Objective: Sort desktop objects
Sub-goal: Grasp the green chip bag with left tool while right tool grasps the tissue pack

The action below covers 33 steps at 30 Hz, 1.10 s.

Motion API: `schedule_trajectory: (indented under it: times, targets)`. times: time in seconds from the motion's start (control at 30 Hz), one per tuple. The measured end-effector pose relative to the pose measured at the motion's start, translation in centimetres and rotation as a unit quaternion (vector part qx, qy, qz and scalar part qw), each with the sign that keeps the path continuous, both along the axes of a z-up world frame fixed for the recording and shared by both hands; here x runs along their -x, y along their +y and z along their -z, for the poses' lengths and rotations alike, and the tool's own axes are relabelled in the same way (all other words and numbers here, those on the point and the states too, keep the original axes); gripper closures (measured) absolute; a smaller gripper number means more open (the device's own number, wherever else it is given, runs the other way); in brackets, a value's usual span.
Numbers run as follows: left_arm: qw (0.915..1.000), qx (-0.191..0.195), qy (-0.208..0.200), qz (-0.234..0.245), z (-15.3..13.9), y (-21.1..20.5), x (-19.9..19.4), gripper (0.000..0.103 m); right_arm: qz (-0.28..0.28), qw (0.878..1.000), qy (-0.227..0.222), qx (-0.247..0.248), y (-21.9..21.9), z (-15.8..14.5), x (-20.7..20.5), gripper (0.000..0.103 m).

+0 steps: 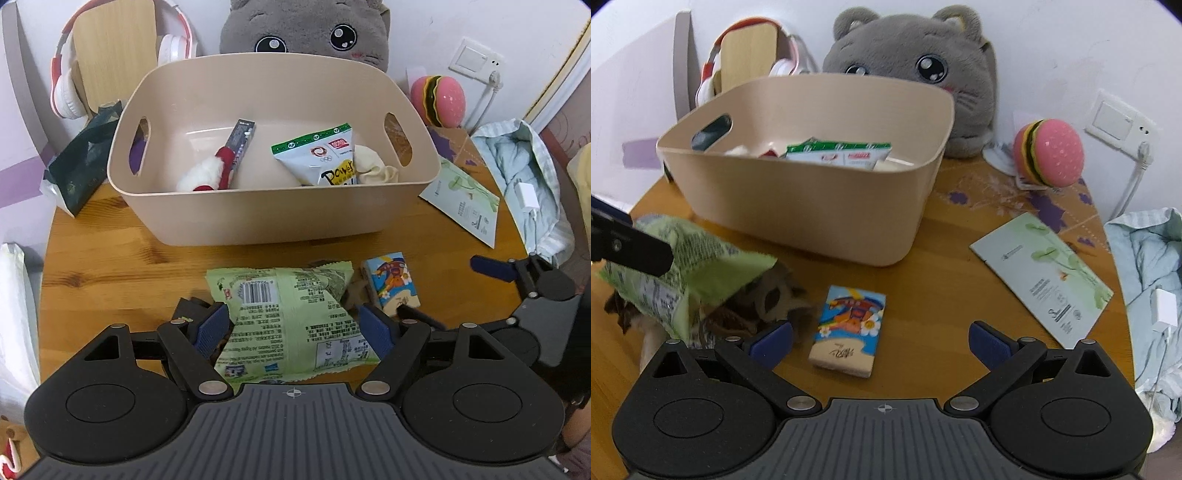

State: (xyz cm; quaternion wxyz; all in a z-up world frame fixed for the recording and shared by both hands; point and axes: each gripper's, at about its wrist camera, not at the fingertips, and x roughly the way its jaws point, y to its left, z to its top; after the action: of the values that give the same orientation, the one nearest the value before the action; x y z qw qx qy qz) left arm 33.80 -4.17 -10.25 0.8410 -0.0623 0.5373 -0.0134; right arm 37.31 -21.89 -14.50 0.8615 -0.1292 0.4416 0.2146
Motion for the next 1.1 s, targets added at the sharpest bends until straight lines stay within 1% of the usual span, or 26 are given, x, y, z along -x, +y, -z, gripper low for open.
schedule_trajectory:
  times: [0.2, 0.37, 0.6, 0.83, 1.0, 1.1]
  targets:
    - [0.9998, -0.012, 0.006, 0.01, 1.1, -0.6, -0.8, 0.024, -0.012, 1.0, 0.012, 0.007, 0.7, 1.3, -0.4, 0.0]
    - [0.9998, 0.011, 0.012, -0.008, 2.2, -0.2, -1.1, 0.022, -0.012, 1.0, 0.025, 0.005, 0.9, 2.5, -1.0, 0.0]
    - [0.9995, 0.02, 0.017, -0.016, 3.1, -0.3, -1.6, 0.019, -0.006, 0.999, 0.042, -0.001, 0.9, 3.7, -1.6, 0.0]
    - [0.9988, 0.03, 0.03, -0.026, 3.7, -0.4, -1.6, 0.017, -0.011, 0.999, 0.044, -0.018, 0.4, 3.7, -1.9, 0.0]
    - [0.9977, 0.043, 0.037, -0.035, 3.9, -0.2, -1.6, 0.017, -0.02, 0.999, 0.038, -0.013, 0.6, 3.7, -1.8, 0.0]
    - [0.9963, 0.06, 0.039, -0.047, 4.1, 0.3, -1.5, 0.017, -0.026, 0.999, 0.034, -0.004, 0.7, 3.7, -1.7, 0.0]
